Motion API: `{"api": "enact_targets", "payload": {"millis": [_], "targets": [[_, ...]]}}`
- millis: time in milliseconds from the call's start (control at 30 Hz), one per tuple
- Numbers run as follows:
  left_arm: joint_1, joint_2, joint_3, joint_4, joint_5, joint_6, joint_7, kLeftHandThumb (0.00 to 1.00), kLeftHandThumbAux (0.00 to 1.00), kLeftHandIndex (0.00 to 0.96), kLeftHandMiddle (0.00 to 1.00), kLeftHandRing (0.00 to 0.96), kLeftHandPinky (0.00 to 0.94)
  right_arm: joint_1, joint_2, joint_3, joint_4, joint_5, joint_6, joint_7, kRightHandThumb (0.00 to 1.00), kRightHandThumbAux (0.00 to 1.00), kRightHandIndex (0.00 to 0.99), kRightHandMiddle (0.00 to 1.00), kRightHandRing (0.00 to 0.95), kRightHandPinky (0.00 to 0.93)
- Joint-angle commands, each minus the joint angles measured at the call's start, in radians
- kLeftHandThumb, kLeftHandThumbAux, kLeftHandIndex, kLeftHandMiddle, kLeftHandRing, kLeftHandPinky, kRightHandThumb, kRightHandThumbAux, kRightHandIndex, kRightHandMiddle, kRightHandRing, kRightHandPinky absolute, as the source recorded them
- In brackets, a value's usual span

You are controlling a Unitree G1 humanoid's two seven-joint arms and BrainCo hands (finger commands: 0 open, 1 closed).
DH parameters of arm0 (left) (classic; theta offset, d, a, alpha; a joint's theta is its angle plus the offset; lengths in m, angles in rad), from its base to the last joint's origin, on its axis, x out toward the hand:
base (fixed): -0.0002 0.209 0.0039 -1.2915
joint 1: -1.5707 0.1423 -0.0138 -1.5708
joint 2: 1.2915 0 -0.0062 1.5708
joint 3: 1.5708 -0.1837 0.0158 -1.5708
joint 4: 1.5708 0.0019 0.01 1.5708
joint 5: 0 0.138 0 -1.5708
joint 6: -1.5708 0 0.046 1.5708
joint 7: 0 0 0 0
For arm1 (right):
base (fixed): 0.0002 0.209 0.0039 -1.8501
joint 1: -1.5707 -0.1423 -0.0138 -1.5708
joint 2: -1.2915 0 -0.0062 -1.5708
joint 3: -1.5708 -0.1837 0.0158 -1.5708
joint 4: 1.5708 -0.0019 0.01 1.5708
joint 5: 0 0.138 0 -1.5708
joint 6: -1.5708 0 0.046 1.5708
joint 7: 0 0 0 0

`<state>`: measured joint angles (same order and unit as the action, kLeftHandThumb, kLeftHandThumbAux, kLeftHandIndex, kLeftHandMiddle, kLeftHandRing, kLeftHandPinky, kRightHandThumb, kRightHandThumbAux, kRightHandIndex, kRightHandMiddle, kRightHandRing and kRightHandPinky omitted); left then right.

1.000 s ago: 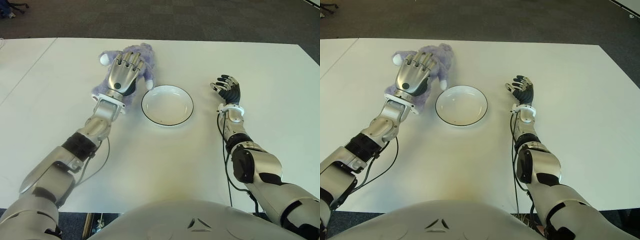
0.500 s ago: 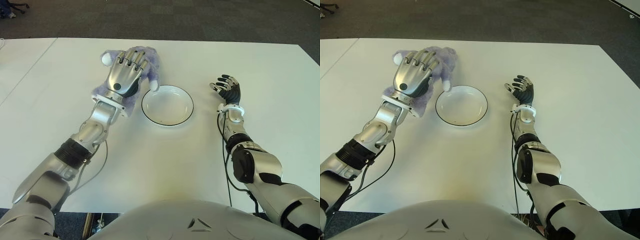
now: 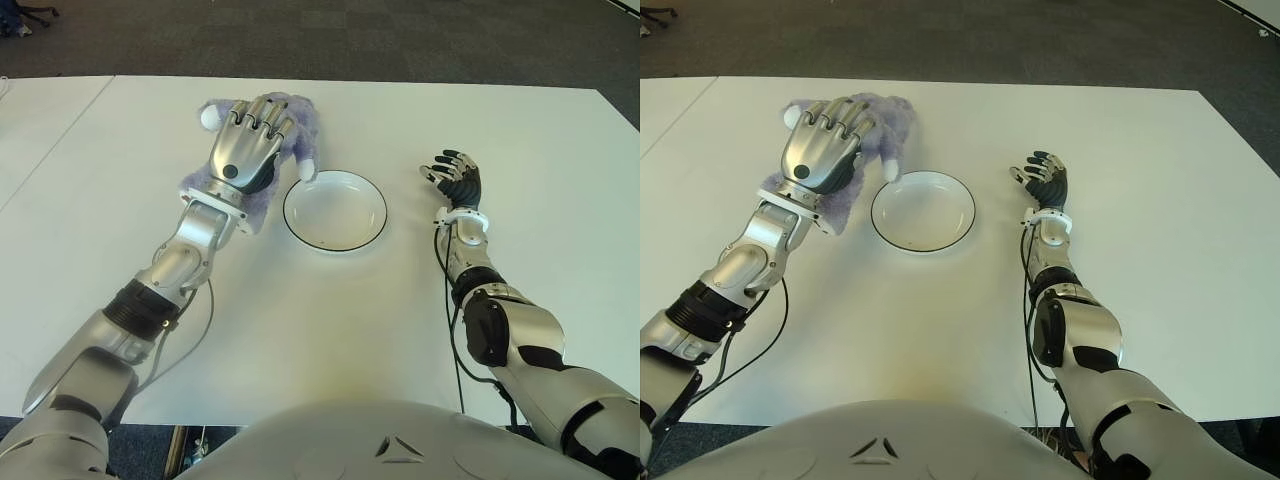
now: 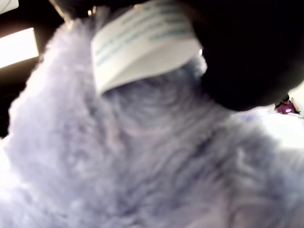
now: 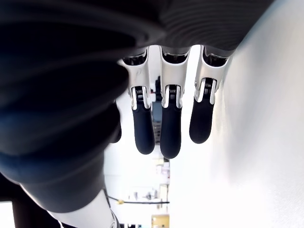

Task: Put the doll into the plate.

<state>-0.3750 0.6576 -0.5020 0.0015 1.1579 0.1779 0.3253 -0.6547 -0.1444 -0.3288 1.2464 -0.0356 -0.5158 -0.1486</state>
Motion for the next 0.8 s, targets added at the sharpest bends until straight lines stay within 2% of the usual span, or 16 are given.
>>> {"api": "enact_targets", "payload": {"millis": [33,267,467,600,800], "targets": [[0.013,-0.003,0.028,-0.014,0.021,-0.017,-0.025,0.852,0.668,0.398,0.544,0.803,0.822,0.178,0.057,-0.008,0.114,0.009,0.102,0.004,0.184,0.925,0.288,0.337,0.341,0.324],[0.010,-0.009,0.036,-0.025,0.027,-0.041,-0.012,0.852,0.668,0.398,0.544,0.804,0.825,0.177,0.056,-0.016,0.114,0.017,0.102,0.016,0.227,0.933,0.291,0.337,0.342,0.332],[0.003,-0.016,0.013,-0.085,0.073,-0.071,-0.011,0.851,0.668,0.398,0.543,0.806,0.826,0.177,0.055,-0.017,0.114,0.018,0.103,0.020,0.250,0.931,0.291,0.340,0.347,0.336],[0.008,-0.018,0.000,-0.142,0.086,-0.108,-0.043,0.851,0.668,0.397,0.542,0.804,0.815,0.177,0.054,-0.014,0.114,0.015,0.100,0.020,0.254,0.931,0.291,0.337,0.345,0.336],[0.006,-0.024,-0.015,-0.139,0.063,-0.196,-0.052,0.851,0.668,0.398,0.545,0.800,0.823,0.177,0.054,-0.012,0.114,0.013,0.101,0.019,0.260,0.918,0.287,0.332,0.342,0.338]]}}
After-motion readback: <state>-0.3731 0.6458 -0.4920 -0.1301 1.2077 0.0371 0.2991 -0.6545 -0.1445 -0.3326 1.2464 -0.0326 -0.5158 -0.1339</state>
